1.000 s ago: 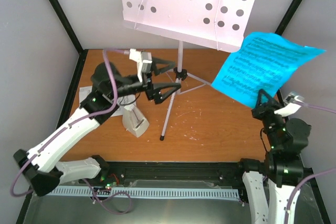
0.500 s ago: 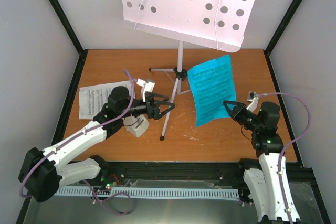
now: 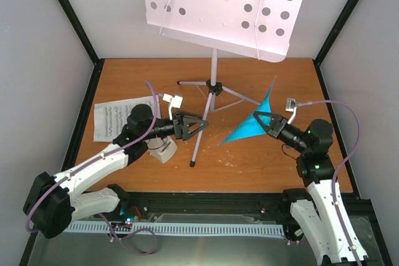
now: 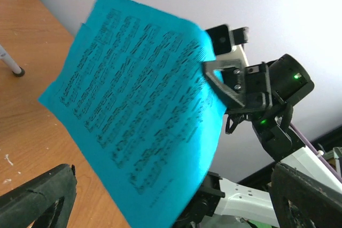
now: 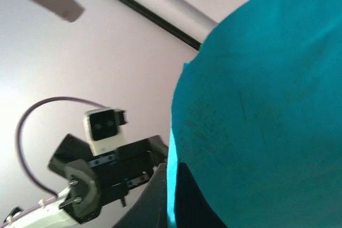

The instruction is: Pack up the instrument practice props

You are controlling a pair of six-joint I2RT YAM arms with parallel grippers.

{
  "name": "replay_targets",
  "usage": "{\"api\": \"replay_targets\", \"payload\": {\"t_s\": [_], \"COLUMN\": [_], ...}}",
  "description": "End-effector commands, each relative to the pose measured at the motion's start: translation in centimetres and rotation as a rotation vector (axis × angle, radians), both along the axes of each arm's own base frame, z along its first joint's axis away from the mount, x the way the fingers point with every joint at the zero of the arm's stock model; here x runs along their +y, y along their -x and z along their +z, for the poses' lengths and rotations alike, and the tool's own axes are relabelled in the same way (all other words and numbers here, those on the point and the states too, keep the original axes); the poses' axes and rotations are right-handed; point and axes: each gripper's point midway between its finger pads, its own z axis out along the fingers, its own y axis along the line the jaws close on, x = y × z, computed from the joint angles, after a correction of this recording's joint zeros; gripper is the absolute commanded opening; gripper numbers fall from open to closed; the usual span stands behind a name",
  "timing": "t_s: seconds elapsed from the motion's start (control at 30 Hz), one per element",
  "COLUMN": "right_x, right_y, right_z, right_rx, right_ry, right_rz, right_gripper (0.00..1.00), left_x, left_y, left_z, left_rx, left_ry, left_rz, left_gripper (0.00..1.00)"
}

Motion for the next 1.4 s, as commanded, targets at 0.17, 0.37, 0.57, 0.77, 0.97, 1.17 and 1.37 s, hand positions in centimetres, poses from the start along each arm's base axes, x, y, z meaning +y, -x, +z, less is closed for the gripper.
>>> {"api": "replay_targets", "payload": {"t_s": [0.17, 0.37, 0.57, 0.77, 0.97, 1.17, 1.37], "right_x": [4.1, 9.7, 16.9, 20.9, 19.9, 15.5, 8.2], "right_y": [1.3, 3.1, 4.3, 7.2, 8.2, 3.3, -2.1], "right_z": [8.6, 11.5, 11.5, 13.5, 10.2, 1.1, -3.4], "right_rx": [-0.267, -0.385, -0.453, -0.586, -0.606, -0.409, -0.195], "right_ry": [-0.063, -0.018, 0.088, 0.188, 0.275, 0.509, 0.529], "right_rz": [0.113, 0.255, 0.406, 0.544, 0.574, 0.308, 0.008], "right_gripper": [0.03, 0.03, 0.03, 0.03, 0.03, 0.03, 0.03], "left_x": [0.3, 2.8, 7.2, 10.1, 11.7, 11.1, 9.6], "left_y": [1.7, 1.2, 0.5, 1.1, 1.8, 1.1, -0.6], "left_z": [2.3, 2.6, 3.8, 5.7, 6.8, 3.7, 2.7], "left_rx": [-0.063, -0.074, -0.071, -0.096, -0.117, -0.028, -0.003], "left_ry": [0.073, 0.011, 0.034, 0.063, 0.062, 0.105, 0.082], "left_rz": [-0.044, 0.079, 0.219, 0.289, 0.372, 0.347, 0.293], "left_gripper": [0.99, 1.0, 0.99, 0.99, 0.99, 0.99, 1.0]}}
